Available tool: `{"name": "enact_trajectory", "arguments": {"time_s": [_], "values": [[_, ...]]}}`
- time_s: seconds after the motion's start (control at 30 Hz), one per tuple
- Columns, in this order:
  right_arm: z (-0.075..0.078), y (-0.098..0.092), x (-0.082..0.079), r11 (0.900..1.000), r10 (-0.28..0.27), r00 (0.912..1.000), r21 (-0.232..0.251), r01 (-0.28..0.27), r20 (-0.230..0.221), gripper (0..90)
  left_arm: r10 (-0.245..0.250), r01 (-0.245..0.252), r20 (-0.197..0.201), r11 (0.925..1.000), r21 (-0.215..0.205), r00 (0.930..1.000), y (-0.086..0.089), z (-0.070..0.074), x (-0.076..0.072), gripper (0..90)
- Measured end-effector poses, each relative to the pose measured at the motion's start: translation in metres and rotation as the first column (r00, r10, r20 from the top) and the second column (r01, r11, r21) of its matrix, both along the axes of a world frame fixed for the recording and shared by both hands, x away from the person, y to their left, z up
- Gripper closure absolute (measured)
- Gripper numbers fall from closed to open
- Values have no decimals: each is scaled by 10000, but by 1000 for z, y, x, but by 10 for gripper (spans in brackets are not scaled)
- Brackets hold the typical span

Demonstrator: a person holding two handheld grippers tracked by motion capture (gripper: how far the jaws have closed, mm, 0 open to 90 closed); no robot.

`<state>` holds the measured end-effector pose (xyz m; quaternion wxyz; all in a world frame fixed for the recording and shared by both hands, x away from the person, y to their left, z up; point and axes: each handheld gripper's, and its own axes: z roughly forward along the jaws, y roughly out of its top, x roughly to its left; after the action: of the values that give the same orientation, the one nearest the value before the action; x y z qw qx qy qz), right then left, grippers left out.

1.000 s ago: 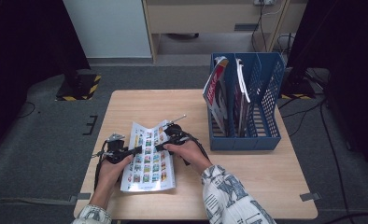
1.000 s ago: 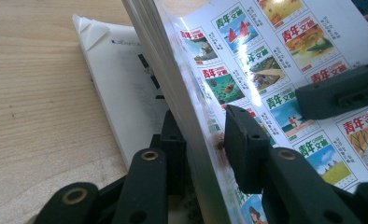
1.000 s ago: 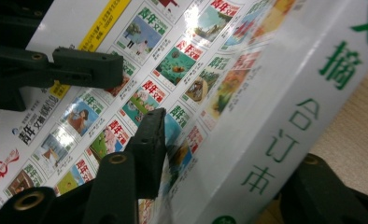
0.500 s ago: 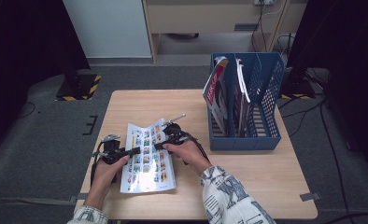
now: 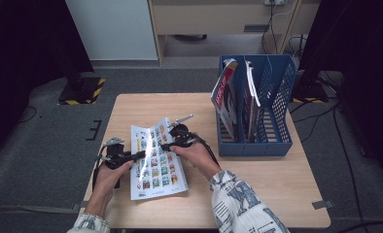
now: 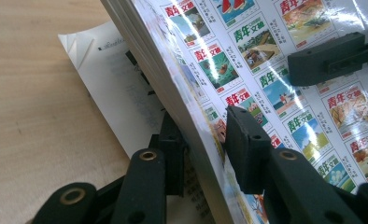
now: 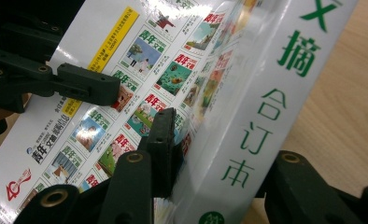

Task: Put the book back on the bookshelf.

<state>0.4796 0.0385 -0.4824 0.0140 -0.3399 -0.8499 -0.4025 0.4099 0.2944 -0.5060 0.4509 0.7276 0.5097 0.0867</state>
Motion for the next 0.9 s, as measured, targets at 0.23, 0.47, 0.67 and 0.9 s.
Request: {"name": "enact_trajectory", "arguments": {"time_s": [0.23, 0.47, 0.67, 0.9], "values": [[11, 6, 13, 9998, -86, 9982, -162, 96, 596, 645, 333, -337, 556, 9994, 46, 9979, 3, 8, 14, 702], [22, 14, 27, 9994, -329, 9909, 92, 320, 1307, 655, 799, -833, 1260, 9963, 220, 9888, 3, 22, 25, 728], [34, 15, 29, 9987, -431, 9748, 346, 364, 2187, 660, 967, -1104, 2007, 9922, 582, 9749, -2, 37, 27, 747], [38, 10, 29, 9976, -605, 9716, 477, 509, 2287, 663, 967, -1164, 2323, 9905, 728, 9678, -8, 41, 25, 756]]}}
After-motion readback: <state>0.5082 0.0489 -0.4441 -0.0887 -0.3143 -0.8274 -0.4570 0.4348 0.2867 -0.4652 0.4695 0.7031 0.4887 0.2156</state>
